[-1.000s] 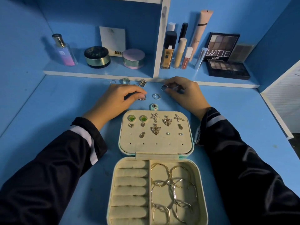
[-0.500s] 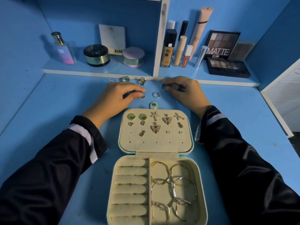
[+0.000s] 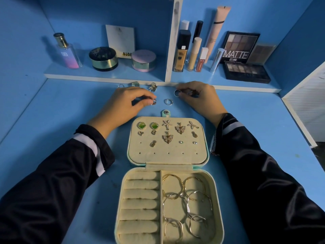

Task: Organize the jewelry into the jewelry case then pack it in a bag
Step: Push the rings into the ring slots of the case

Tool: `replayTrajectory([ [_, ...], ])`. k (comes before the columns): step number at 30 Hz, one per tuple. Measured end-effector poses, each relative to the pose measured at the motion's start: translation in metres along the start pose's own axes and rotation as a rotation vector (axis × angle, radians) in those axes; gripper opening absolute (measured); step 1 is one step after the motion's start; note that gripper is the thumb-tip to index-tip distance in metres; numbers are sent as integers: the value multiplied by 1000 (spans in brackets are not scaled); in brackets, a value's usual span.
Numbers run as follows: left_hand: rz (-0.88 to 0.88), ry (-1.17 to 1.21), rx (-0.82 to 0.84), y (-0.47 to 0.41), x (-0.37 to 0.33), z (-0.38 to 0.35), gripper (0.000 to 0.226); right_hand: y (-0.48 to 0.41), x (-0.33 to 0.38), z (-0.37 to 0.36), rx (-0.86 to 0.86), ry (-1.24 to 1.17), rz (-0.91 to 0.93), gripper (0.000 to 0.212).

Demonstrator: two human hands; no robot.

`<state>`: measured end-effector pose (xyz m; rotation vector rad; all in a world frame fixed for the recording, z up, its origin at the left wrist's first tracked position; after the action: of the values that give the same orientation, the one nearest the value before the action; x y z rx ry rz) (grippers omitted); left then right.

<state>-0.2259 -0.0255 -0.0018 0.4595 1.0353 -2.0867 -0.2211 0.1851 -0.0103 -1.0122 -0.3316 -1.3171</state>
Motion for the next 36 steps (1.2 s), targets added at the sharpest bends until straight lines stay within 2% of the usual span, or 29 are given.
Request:
replayTrajectory([
  [10,-11,-5,-3,0,0,0,14,3,6,-1,47,-22,38,11],
  [16,-8,-3,-12,0,-2,1,14,3,5,0,52,-20,59,12],
  [20,2,-2,-24,0,0,2,13,4,4,1,23,-41,40,12],
  [29,64,76,-149,13,-10,19,12,22,9,17,-82,-263,-126,15],
  [36,111,138,-229,35,-25,36,13,49,29,44,-188,-389,-129,20],
])
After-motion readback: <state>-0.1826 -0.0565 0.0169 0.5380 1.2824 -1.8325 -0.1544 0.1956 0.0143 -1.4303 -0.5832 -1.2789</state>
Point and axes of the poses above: each hand's wrist, its own y-axis away from the middle knuckle, its own z-axis out of the back of the hand, x = y × z, the point moved 8 cm from there along -y, towards the middle knuckle, and after that the axes turned 9 degrees about -x, right-handed, at the moved point
